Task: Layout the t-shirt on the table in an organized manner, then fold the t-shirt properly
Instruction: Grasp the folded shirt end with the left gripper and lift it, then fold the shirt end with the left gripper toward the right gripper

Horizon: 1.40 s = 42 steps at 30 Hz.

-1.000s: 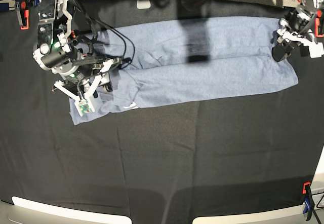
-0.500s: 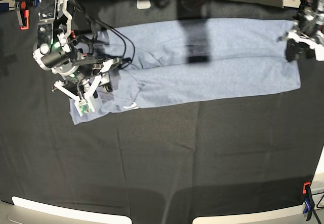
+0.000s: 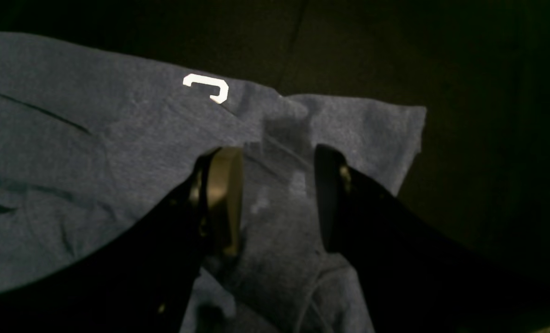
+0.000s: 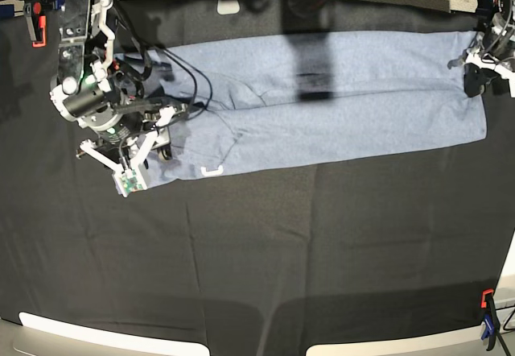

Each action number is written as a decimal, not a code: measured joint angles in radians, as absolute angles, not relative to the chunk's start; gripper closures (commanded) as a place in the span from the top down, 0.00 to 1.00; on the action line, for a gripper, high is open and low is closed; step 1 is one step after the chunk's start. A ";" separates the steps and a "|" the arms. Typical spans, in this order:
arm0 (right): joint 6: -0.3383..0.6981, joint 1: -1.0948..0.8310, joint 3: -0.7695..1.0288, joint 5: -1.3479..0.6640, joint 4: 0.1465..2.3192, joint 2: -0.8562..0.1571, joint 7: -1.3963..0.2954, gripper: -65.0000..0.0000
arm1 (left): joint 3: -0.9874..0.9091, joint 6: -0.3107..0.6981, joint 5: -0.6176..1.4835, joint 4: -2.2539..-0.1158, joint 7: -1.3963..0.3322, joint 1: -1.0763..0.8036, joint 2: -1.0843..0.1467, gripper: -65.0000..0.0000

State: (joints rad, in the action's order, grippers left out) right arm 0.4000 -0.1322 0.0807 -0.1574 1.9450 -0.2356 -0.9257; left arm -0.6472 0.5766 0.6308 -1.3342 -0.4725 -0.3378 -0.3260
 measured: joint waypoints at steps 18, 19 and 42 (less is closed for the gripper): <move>0.400 -0.130 0.081 -0.157 1.945 -0.236 -0.925 0.38 | -0.651 0.659 0.691 -1.335 -0.602 -0.335 -0.274 0.04; 0.400 -0.130 0.081 -0.157 1.945 -0.236 -0.925 0.38 | -0.651 0.659 0.691 -1.335 -0.603 -0.335 -0.274 0.00; 0.371 -0.099 0.308 -0.118 1.945 -0.374 -0.929 0.38 | -0.649 0.472 0.619 -1.714 -0.634 -0.414 -0.184 0.00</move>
